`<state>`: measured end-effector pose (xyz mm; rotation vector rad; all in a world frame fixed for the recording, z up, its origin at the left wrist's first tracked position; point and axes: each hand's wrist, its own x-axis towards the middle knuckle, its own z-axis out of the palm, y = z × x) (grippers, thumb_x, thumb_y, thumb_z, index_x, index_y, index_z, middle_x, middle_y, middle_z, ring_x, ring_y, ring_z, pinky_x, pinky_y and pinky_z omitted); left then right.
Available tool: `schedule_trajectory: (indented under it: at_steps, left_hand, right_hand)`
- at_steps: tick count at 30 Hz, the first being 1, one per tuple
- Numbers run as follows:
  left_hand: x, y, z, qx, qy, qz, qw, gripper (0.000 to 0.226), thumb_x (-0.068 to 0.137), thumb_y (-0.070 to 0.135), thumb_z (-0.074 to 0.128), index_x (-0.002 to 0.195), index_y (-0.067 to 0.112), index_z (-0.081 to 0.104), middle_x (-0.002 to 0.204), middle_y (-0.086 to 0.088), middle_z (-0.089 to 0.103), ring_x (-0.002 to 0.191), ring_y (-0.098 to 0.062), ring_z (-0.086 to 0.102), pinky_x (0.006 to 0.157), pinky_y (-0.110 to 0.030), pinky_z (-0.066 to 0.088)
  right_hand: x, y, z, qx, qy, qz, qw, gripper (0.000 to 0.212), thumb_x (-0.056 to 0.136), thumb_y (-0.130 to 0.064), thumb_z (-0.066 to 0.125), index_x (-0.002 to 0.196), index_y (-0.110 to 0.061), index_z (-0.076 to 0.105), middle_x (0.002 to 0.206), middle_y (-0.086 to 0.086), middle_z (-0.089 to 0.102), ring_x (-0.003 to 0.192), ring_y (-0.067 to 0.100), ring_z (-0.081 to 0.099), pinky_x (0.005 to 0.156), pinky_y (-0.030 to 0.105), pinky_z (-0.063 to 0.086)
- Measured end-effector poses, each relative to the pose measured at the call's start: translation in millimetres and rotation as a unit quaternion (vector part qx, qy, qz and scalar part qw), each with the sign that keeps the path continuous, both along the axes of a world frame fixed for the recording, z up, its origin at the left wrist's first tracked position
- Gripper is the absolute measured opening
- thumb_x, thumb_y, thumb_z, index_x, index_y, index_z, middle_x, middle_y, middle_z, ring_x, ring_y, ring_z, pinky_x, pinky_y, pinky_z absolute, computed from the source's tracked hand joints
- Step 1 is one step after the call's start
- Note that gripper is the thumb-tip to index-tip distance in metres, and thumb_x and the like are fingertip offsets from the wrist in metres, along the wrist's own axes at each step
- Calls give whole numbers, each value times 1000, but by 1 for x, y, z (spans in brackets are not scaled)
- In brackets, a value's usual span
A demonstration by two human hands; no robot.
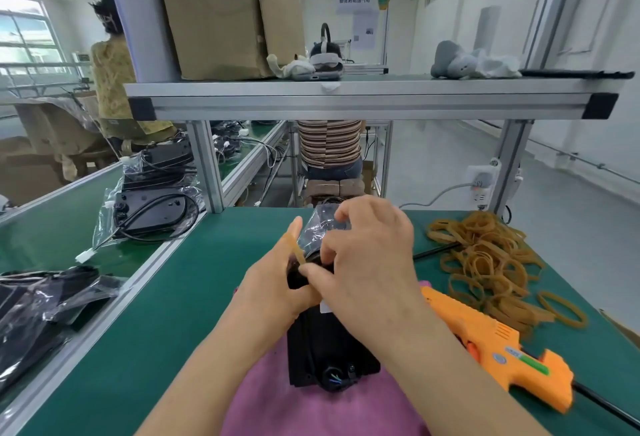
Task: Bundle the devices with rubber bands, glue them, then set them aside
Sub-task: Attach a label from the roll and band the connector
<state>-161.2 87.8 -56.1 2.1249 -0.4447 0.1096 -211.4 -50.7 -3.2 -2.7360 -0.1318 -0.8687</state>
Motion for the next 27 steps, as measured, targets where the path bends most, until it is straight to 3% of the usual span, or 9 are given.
schedule_trajectory:
  at_steps: [2, 4, 8, 12, 15, 18, 21, 24, 27]
  left_hand:
    - [-1, -1, 0, -5, -6, 11, 1000, 76, 68, 29, 70, 134, 54, 40, 102, 32, 59, 86, 3, 55, 71, -9, 44]
    - [-3, -1, -2, -14, -9, 12, 1000, 91, 74, 19, 74, 145, 53, 29, 96, 18, 60, 83, 2, 56, 73, -9, 44]
    - [-4, 0, -2, 15, -30, 6, 999, 97, 77, 18, 76, 152, 46, 21, 86, 32, 59, 80, 17, 52, 76, -17, 41]
    - [-7, 1, 1, 19, -68, -17, 997, 90, 72, 20, 78, 132, 71, 33, 87, 34, 64, 75, 10, 55, 66, -13, 45]
    - [-8, 2, -1, -11, -88, -28, 996, 88, 74, 22, 81, 123, 78, 34, 114, 43, 59, 102, 18, 55, 83, -3, 44]
    - [-9, 2, -2, -33, -86, -41, 995, 79, 73, 22, 83, 131, 61, 47, 130, 41, 53, 116, 17, 51, 98, -10, 42]
    - [-10, 2, -5, -36, -98, -49, 993, 75, 73, 25, 83, 134, 54, 50, 130, 41, 52, 121, 15, 50, 98, -5, 38]
    - [-16, 1, -6, -22, -113, -45, 992, 71, 71, 39, 75, 130, 66, 44, 127, 39, 54, 120, 8, 52, 107, -26, 40]
    - [-17, 3, -5, -3, -118, -63, 991, 69, 75, 41, 72, 134, 61, 42, 130, 34, 53, 124, 3, 51, 109, -40, 40]
  right_hand:
    - [6, 3, 0, -20, 38, -15, 999, 39, 73, -61, 69, 87, -25, 74, 119, -6, 44, 126, 18, 32, 117, 52, 7]
    - [12, 8, 2, -33, 49, -24, 998, 45, 70, -67, 67, 88, -26, 72, 116, -7, 41, 123, 17, 29, 115, 56, -1]
    - [20, 15, 9, -38, 66, -14, 997, 27, 80, -52, 66, 89, -28, 70, 112, -8, 39, 120, 17, 29, 114, 58, -8]
    - [20, 16, 11, -14, 42, -2, 999, 12, 76, -31, 64, 87, -26, 66, 109, -7, 42, 118, 17, 35, 115, 60, -5]
    - [20, 6, 15, 8, 9, -3, 1000, 16, 73, -23, 66, 83, -29, 54, 105, -9, 41, 115, 15, 37, 116, 59, 0]
    - [20, -14, 24, 52, -1, -4, 999, 32, 67, -12, 69, 76, -33, 46, 99, -13, 40, 108, 13, 39, 115, 58, 10]
    - [19, -32, 33, 121, 10, 17, 992, 39, 62, -2, 67, 68, -33, 43, 89, -17, 41, 93, 13, 44, 100, 47, 38]
    - [20, -46, 36, 151, 43, 35, 987, 40, 63, 5, 62, 64, -31, 46, 87, -15, 48, 86, 16, 54, 71, 32, 46]
    - [26, -57, 37, 167, 73, 33, 983, 37, 66, 7, 57, 64, -29, 50, 88, -6, 57, 87, 18, 59, 70, 30, 49]
